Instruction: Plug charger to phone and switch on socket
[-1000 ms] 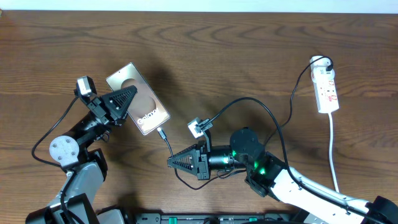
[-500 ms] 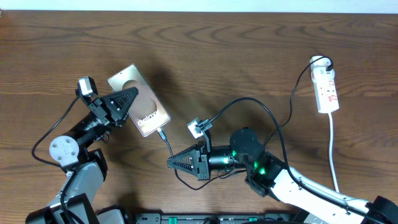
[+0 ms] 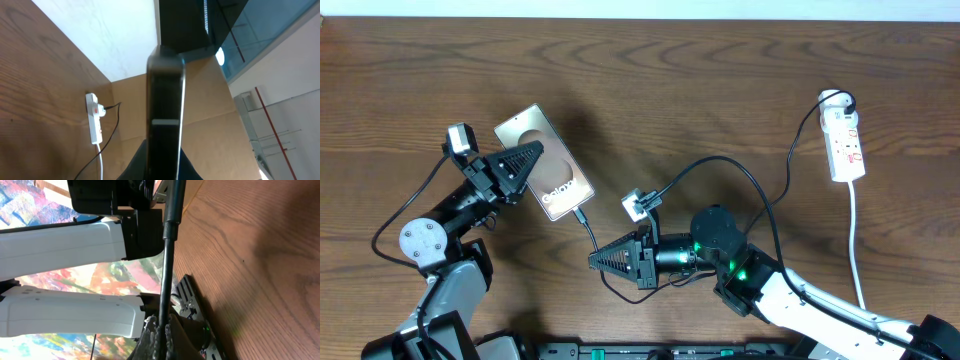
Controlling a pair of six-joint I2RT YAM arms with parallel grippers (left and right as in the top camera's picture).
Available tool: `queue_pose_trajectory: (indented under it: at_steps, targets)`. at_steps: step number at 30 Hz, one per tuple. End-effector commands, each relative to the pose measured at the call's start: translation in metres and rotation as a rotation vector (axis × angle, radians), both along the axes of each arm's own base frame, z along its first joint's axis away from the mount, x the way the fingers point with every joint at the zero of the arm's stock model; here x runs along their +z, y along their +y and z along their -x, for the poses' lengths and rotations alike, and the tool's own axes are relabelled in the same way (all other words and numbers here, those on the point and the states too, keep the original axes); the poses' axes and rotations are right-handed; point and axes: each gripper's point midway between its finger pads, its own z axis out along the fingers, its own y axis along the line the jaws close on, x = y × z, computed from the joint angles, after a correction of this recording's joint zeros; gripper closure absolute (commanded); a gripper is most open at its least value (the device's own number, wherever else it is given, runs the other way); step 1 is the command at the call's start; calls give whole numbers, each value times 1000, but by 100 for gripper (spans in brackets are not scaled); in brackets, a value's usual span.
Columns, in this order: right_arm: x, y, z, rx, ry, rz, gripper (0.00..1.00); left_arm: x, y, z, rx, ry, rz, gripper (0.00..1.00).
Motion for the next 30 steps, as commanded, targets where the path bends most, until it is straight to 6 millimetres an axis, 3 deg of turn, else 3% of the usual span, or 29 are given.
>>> queue_pose_trajectory:
  at_steps: [1, 17, 30]
  targets:
    - [0, 0, -1, -2, -26, -4, 99, 13, -2, 1, -10, -65, -35, 93]
    - [2, 0, -18, -90, -132, -6, 98, 8, -7, 7, -53, -57, -58, 93]
    - [2, 0, -11, -45, -146, -13, 65, 8, -7, 6, -48, -77, -73, 93]
